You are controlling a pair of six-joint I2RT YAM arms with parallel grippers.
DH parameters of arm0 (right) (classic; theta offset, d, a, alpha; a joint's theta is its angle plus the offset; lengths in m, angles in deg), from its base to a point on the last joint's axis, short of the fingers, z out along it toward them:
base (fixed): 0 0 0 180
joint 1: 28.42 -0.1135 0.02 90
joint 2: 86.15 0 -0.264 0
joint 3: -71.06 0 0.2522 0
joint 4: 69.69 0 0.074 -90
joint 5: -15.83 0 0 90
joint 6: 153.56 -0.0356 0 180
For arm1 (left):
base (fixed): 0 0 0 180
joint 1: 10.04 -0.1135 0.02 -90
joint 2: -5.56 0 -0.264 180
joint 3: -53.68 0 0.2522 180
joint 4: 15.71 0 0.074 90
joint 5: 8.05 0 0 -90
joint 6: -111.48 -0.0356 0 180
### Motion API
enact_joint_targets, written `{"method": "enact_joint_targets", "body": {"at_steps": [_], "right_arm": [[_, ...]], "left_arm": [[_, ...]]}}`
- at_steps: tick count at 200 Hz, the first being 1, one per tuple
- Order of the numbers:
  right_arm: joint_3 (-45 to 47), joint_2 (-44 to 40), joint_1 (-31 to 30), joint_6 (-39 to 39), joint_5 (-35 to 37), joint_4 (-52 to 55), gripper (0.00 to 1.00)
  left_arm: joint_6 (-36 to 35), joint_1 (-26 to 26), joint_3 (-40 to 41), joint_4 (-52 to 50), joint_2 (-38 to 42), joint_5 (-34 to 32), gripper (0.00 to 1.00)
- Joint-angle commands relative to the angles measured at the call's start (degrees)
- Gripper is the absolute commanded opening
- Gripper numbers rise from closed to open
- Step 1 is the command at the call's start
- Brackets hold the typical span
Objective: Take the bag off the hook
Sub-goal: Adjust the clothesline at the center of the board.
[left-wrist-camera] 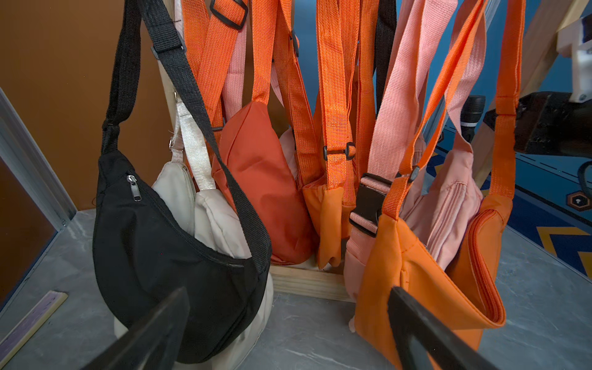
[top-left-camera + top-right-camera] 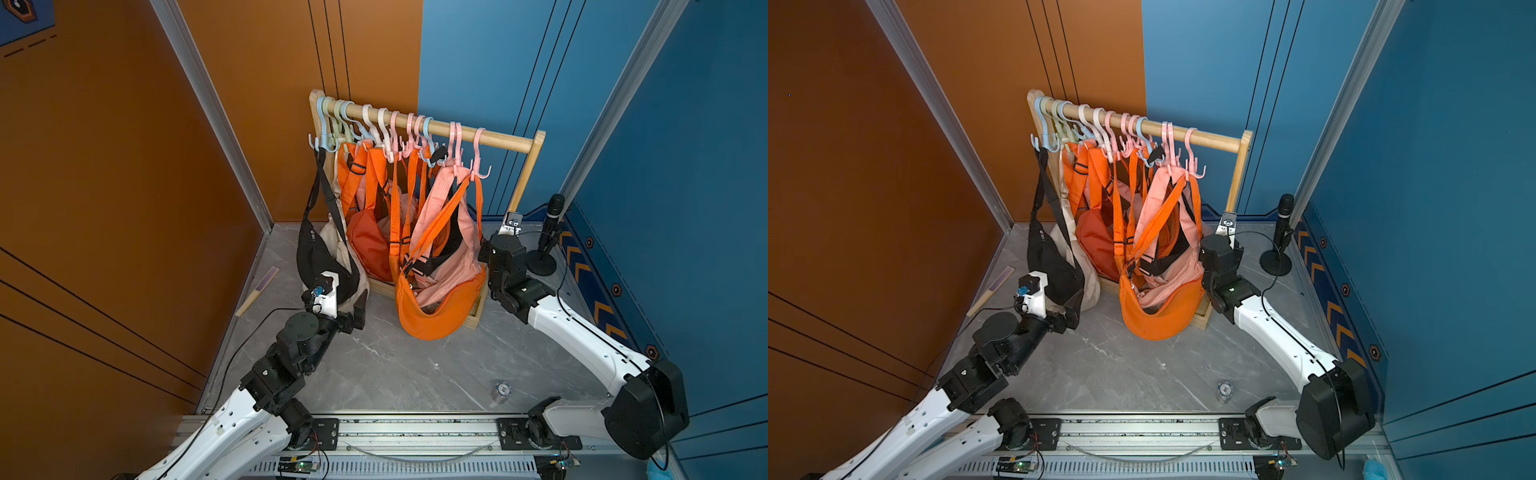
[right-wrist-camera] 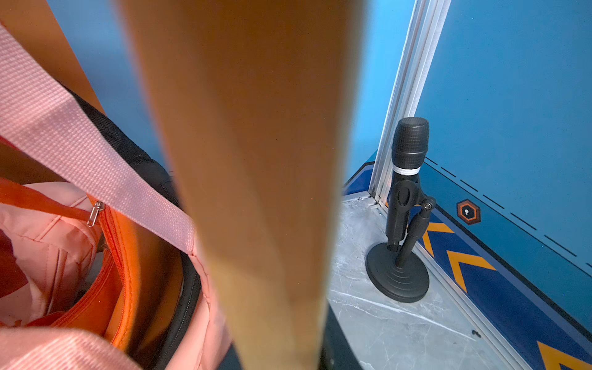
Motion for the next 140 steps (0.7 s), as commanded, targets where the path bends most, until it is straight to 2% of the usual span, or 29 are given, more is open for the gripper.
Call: {"method": "enact_joint_targets", "body": {"at_steps": [1, 23, 87, 140], "right_arm": [[-3.25, 2.50, 2.17, 1.62, -12.47, -2.60, 0.05], [-3.60, 4.19, 5.76, 0.75, -19.44, -4.38, 0.00], [-5.92, 9.89, 15.91, -2.29, -40.72, -10.03, 0.00], [-12.49, 19.32, 22.32, -6.46, -52.42, -14.26, 0.00]], "left_arm": [[-1.09, 0.67, -2.16, 2.33, -0.65, -1.56, 0.98], [-1.26, 0.73, -2.13, 3.44, -2.18, -1.84, 0.98], [-1.90, 1.37, -3.57, 6.57, -7.73, -2.83, 0.98], [-3.10, 1.72, -5.25, 10.53, -13.46, -3.05, 0.98]]}}
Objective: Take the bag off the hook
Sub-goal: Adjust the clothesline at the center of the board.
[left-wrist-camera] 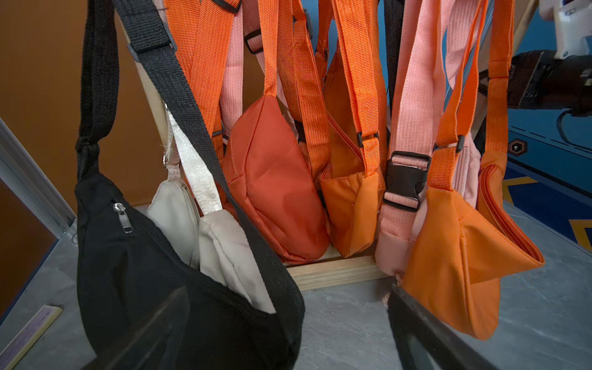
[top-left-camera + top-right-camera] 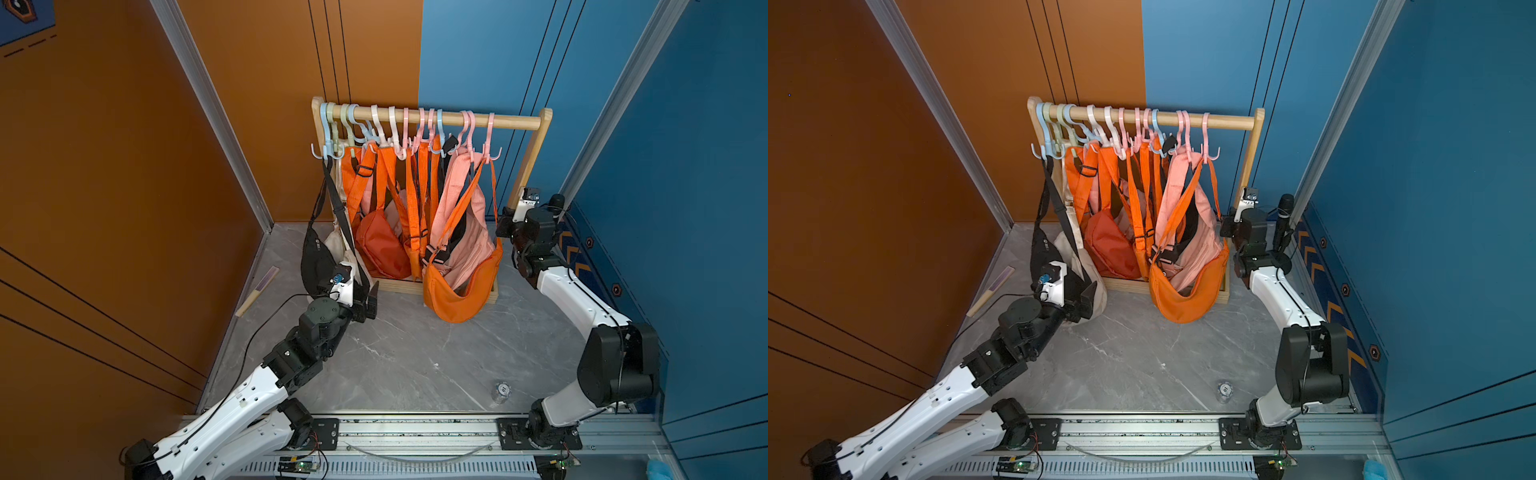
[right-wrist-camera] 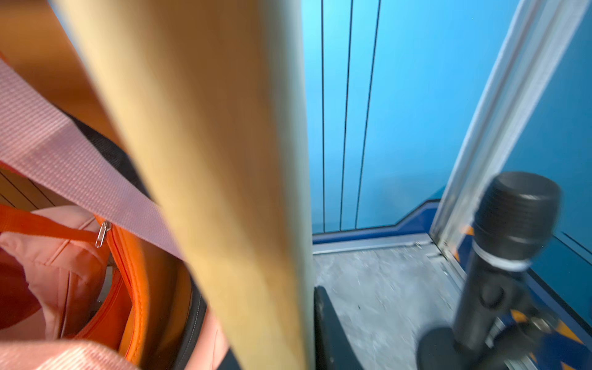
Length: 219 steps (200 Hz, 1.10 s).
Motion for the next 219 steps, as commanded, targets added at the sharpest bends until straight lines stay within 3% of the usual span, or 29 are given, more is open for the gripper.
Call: {"method": "enact_joint_targets", "body": {"at_steps": [1, 28, 63, 99, 156, 185, 219], "right_arm": [[-2.61, 4.55, 2.05, -10.23, -17.00, -3.12, 0.00], [-8.42, 10.09, 4.78, -12.45, -21.62, -2.93, 0.00], [-11.43, 12.57, 3.82, -12.64, -18.33, -1.09, 0.00], [-12.89, 12.71, -0.20, -13.54, -6.96, 3.03, 0.00], [-13.10, 12.70, -4.67, -21.56, 13.01, 7.02, 0.00], [-13.80, 13.79, -6.02, -26.39, 17.68, 8.07, 0.00], [-16.27, 15.95, -9.12, -26.50, 21.40, 9.17, 0.00]], "left_arm": [[-1.47, 0.65, -2.37, 3.73, -1.75, -1.03, 0.98], [-2.20, 0.74, -2.95, 5.76, -4.25, -0.71, 0.98], [-3.04, 0.74, -3.95, 7.22, -7.07, -1.54, 0.98], [-2.16, -1.05, -3.95, 9.54, -9.05, -1.77, 0.98], [-0.02, -2.51, -4.60, 10.23, -9.34, -0.24, 0.98], [0.28, -3.38, -4.05, 10.29, -8.38, 0.17, 0.98], [1.17, -5.01, -3.51, 10.28, -7.41, 1.31, 0.98]]}}
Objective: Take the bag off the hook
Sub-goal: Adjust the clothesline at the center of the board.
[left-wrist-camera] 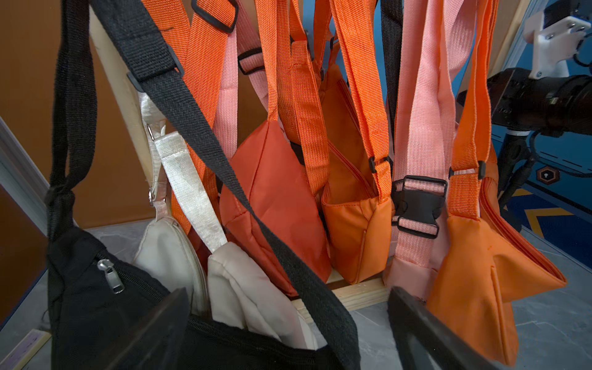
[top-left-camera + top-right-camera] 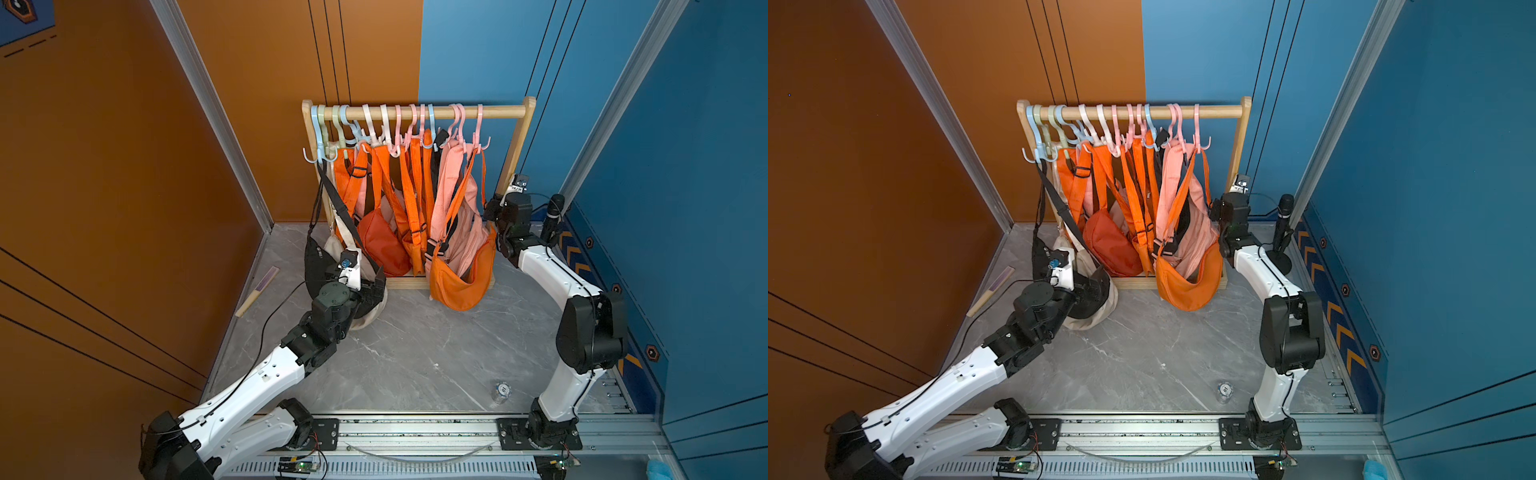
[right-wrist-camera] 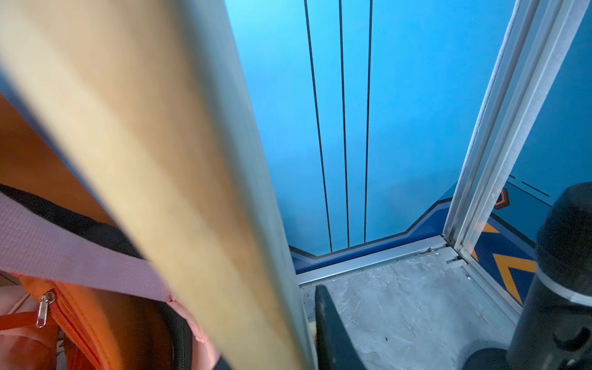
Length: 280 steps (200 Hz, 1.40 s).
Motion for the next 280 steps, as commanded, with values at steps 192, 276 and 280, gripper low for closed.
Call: {"method": "enact_joint_targets", "body": {"at_steps": [192, 276, 280], "right_arm": [[5.77, -10.78, -1.98, -12.85, -2.16, 10.22, 0.80], [20.14, -34.25, -0.77, -9.86, -6.41, 18.08, 0.88], [21.23, -35.58, -0.60, -9.87, -6.72, 18.15, 0.88]], "left_arm": [[-0.88, -2.04, -11.91, -16.98, 4.33, 7.50, 0.98], [-7.60, 2.47, -28.33, -25.19, -6.12, 13.45, 0.90], [-7.93, 2.85, -29.23, -25.09, -7.11, 13.50, 0.88]]}}
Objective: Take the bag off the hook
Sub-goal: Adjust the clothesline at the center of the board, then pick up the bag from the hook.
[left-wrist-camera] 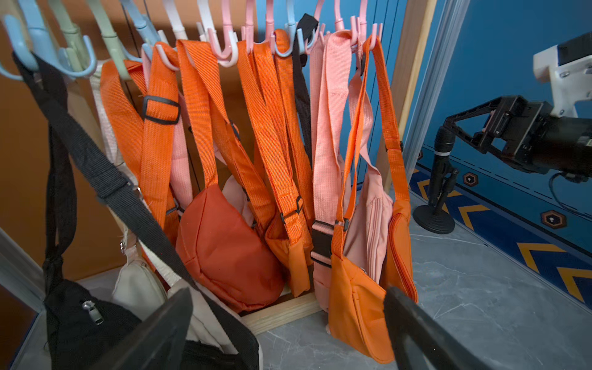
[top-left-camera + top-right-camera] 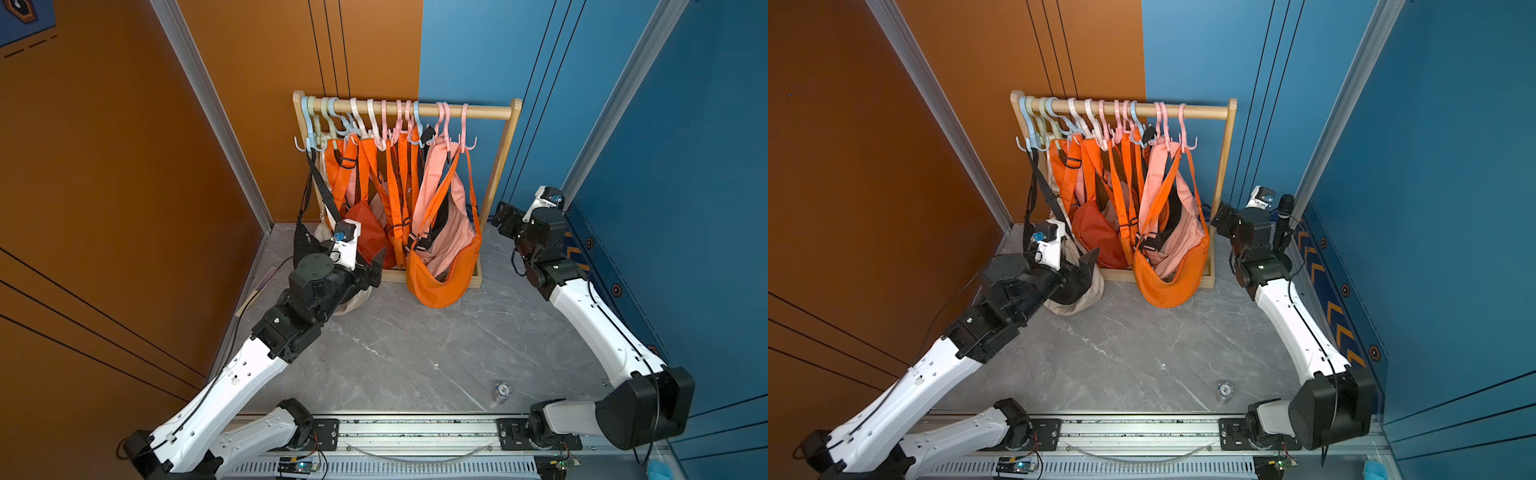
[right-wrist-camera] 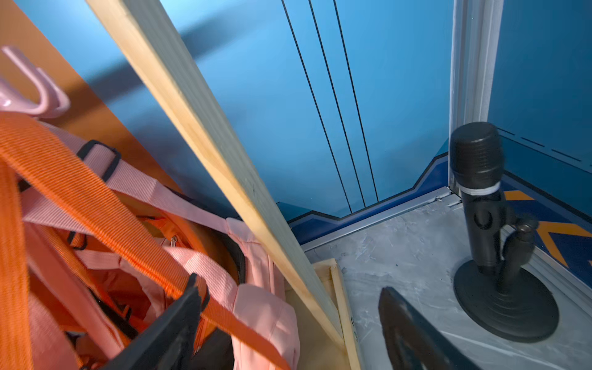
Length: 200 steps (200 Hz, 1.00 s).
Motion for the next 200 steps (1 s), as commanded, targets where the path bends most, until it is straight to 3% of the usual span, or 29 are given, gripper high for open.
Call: {"method": "enact_joint_targets", "body": {"at_steps": [1, 41, 121, 169, 200], "right_arm": [[5.40, -6.45, 0.32, 1.48, -2.67, 4.32, 0.88], [15.15, -18.46, 0.41, 0.60, -6.43, 5.98, 0.85], [28.02, -32.96, -0.86, -0.98, -11.02, 9.84, 0.91], [30.44, -35.19, -2.56, -0.85, -11.80, 10.02, 0.92], [31.20, -35.35, -3.92, -0.37, -11.73, 9.88, 0.92]], "left_arm": [[-3.50, 2.46, -4.59, -3.31, -4.45, 3.12, 0.88], [-1.86, 3.66, -14.65, -7.67, -15.81, 7.81, 0.64], [1.86, 3.94, -30.30, -10.60, -33.33, 9.19, 0.63], [2.18, 3.41, -40.12, -12.97, -41.79, 10.45, 0.63], [1.28, 3.15, -44.63, -14.35, -45.76, 6.36, 0.61]]}}
